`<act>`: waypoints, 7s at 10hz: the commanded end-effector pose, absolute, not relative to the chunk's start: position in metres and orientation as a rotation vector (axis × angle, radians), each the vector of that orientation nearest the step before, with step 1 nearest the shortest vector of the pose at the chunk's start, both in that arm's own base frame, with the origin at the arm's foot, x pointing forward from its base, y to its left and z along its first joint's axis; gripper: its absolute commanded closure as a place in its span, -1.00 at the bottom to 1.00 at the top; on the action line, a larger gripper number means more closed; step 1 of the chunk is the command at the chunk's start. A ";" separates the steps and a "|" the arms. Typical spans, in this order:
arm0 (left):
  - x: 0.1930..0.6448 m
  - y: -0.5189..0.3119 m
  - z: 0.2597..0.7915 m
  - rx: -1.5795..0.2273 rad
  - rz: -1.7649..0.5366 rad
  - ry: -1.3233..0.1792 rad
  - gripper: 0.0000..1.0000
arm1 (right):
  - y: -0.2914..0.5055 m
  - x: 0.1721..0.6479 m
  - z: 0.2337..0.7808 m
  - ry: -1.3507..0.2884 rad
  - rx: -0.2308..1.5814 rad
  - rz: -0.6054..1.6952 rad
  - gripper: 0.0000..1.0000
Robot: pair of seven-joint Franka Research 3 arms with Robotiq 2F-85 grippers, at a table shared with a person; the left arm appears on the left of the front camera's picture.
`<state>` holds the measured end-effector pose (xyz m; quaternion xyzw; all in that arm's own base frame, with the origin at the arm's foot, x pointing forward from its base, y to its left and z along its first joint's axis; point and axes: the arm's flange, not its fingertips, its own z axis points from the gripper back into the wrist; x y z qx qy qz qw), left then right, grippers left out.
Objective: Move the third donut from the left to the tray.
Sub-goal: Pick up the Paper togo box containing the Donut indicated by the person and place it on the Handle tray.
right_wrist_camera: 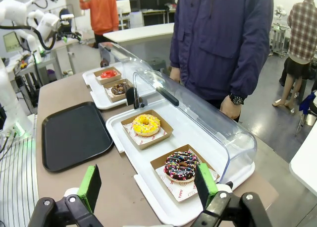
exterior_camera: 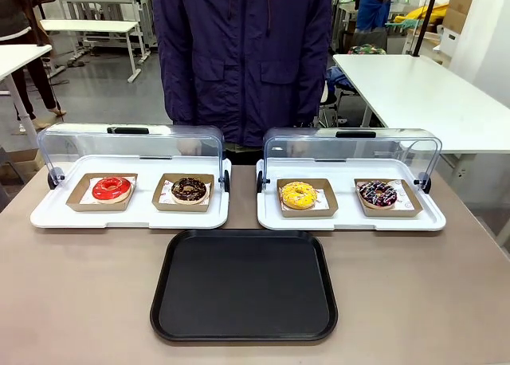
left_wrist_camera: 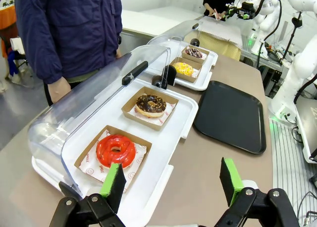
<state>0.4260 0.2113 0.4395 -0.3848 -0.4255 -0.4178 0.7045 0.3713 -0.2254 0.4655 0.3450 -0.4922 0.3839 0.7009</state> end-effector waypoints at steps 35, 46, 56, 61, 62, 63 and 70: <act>0.426 0.211 0.443 -0.857 -0.926 -0.934 -1.00 | -0.225 0.372 0.466 -1.116 0.775 0.857 -1.00; 0.426 0.211 0.443 -0.857 -0.926 -0.934 -1.00 | -0.225 0.372 0.466 -1.116 0.775 0.857 -1.00; 0.426 0.211 0.443 -0.857 -0.926 -0.934 -1.00 | 0.009 0.388 0.519 -0.759 0.397 1.238 -1.00; 0.426 0.211 0.443 -0.857 -0.926 -0.934 -1.00 | 0.086 0.410 0.484 -0.688 0.191 1.254 -1.00; 0.426 0.211 0.443 -0.857 -0.926 -0.934 -1.00 | 0.086 0.403 0.482 -0.679 0.201 1.323 -1.00; 0.426 0.211 0.443 -0.857 -0.926 -0.934 -1.00 | 0.086 0.403 0.482 -0.679 0.201 1.323 -1.00; 0.426 0.211 0.443 -0.857 -0.926 -0.934 -1.00 | 0.142 0.432 0.457 -0.517 0.153 1.408 -1.00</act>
